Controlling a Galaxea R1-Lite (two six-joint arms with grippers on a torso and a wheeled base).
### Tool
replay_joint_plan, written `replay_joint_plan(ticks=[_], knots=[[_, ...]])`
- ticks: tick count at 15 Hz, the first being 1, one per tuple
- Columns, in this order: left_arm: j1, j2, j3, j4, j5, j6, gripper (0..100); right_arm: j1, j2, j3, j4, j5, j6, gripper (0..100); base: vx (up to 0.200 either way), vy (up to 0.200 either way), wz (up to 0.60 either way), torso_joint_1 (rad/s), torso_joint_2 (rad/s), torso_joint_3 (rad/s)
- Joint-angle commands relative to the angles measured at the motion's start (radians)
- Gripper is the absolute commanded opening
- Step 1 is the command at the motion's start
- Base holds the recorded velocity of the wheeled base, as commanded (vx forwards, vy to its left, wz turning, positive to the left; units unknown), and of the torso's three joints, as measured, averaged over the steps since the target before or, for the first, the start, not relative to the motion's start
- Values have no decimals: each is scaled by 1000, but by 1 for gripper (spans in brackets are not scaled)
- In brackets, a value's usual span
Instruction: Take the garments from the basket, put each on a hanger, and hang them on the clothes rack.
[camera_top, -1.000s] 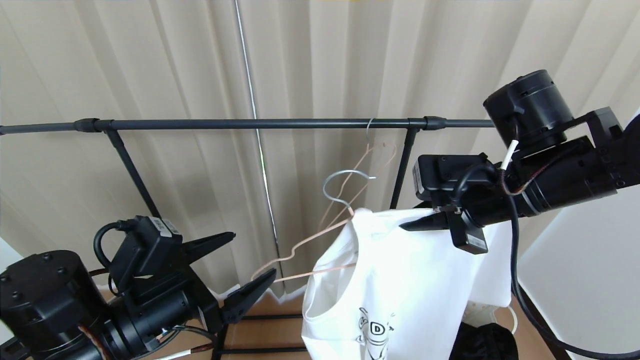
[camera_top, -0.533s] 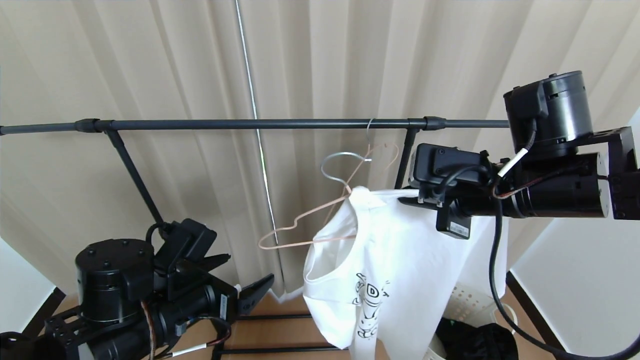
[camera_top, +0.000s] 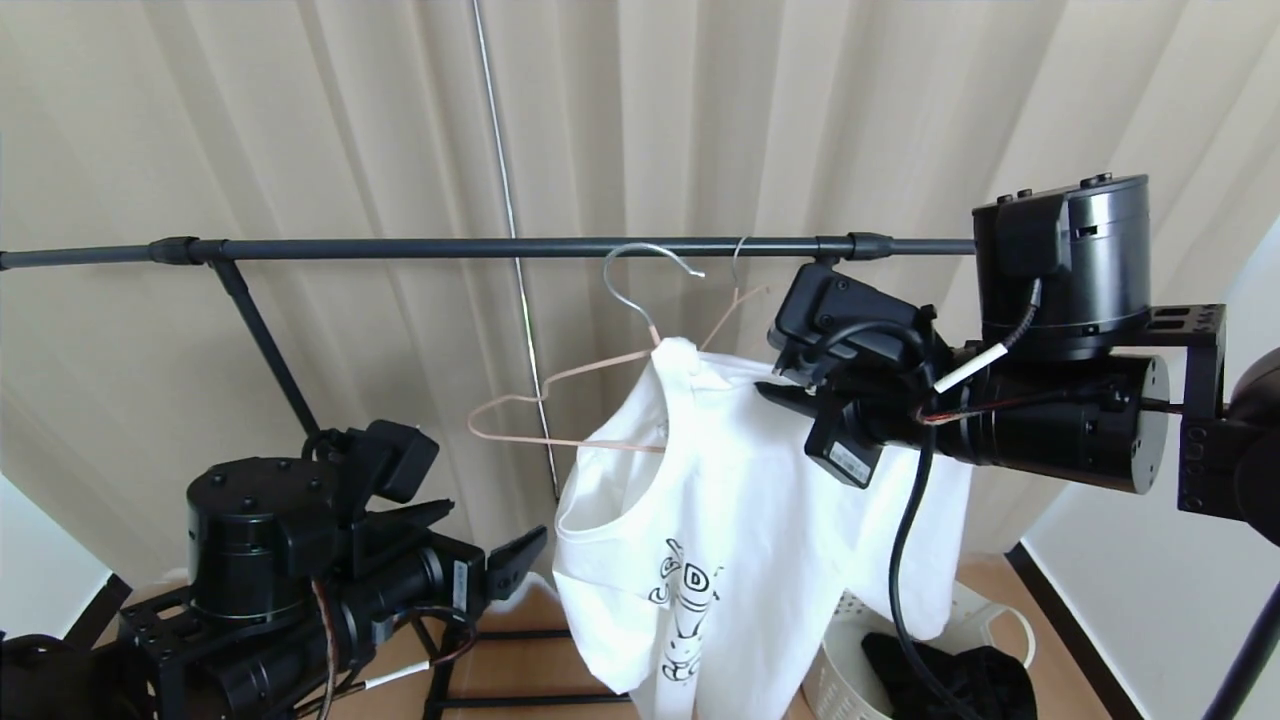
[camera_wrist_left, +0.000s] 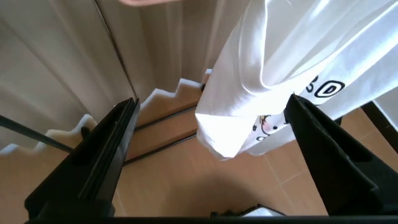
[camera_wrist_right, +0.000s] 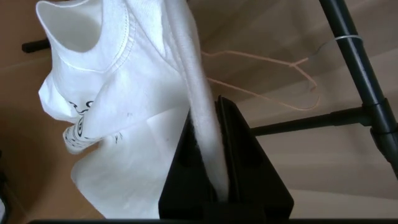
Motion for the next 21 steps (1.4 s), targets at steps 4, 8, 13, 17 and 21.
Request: replay_joint_plan(ticks=[4,8,13,17,21], knots=[[-59,9,-49,8,74,-34,100,63,19,8,-44,-41,50,0,0,0,0,0,0,0],[-90,54,-61,5,172,-34,100,75,13,8,-44,-41,50,0,0,0,0,0,0,0],[-107,90,-45,2,220,-33,100,75,0,10,-44,-41,64,0,0,0,0,0,0,0],[-120,109,-27,-1,237,-33,100,75,-3,10,-44,-41,74,0,0,0,0,0,0,0],[-120,120,-30,-6,248,-33,0,72,-20,44,-50,-39,96,0,0,0,0,0,0,0]])
